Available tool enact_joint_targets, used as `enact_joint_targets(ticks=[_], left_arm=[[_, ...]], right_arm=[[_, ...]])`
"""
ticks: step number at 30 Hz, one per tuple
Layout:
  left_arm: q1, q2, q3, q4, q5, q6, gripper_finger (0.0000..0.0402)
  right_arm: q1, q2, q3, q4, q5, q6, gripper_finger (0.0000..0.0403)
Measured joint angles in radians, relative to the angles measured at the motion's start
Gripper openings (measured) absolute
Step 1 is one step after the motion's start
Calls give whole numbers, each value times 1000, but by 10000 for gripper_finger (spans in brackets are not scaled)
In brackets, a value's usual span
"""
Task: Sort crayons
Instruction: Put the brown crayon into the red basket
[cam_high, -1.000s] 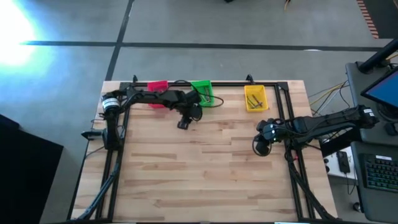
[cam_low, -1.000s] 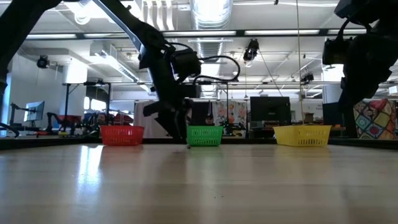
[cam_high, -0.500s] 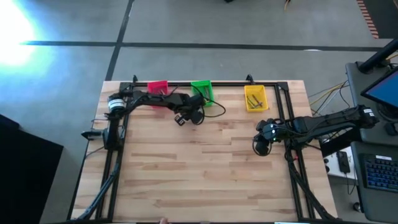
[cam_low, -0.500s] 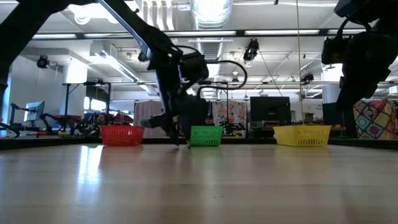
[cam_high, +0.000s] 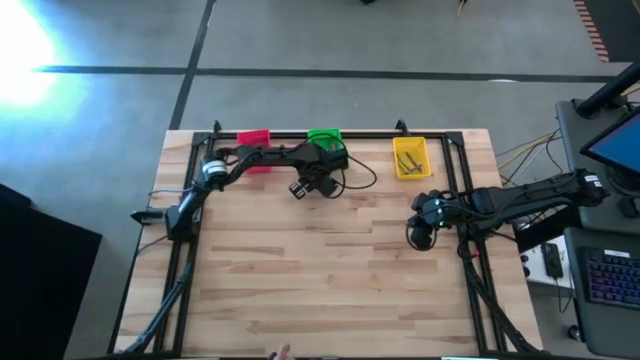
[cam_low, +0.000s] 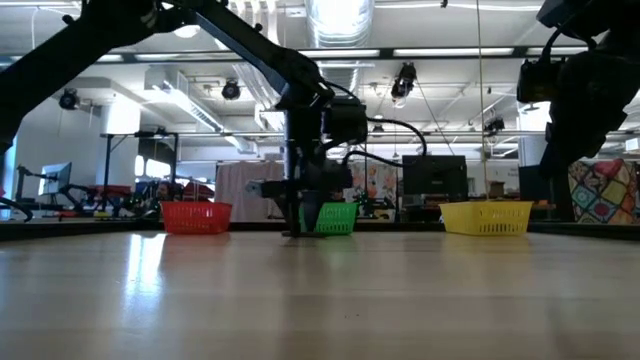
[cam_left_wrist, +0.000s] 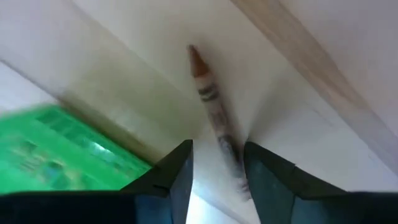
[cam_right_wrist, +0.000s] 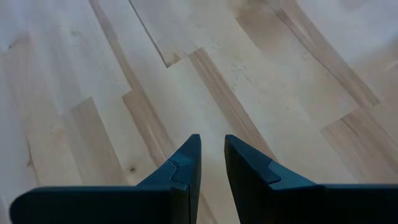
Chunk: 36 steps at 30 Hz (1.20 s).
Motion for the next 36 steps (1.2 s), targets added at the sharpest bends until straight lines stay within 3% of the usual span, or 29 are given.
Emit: enact_joint_targets(ticks=[4, 8, 18, 24, 29, 36], left_arm=[[-2, 27, 46, -19, 80, -18, 95], [-15, 30, 46, -30, 38, -48, 71], [-29, 26, 37, -65, 75, -219, 6], [-30, 4, 33, -90, 244, -339, 2], [-23, -83, 6, -96, 455, -388, 1], [3, -293, -147, 22, 434, -459, 0]], right_arm=[[0, 0, -2, 1, 0, -9, 63], [0, 0, -8, 0, -1, -9, 63], [0, 0, -13, 14, -1, 27, 63], [0, 0, -13, 91, -1, 10, 63], [0, 0, -38, 159, 0, 17, 63], [50, 0, -189, 419, -7, 70, 63]])
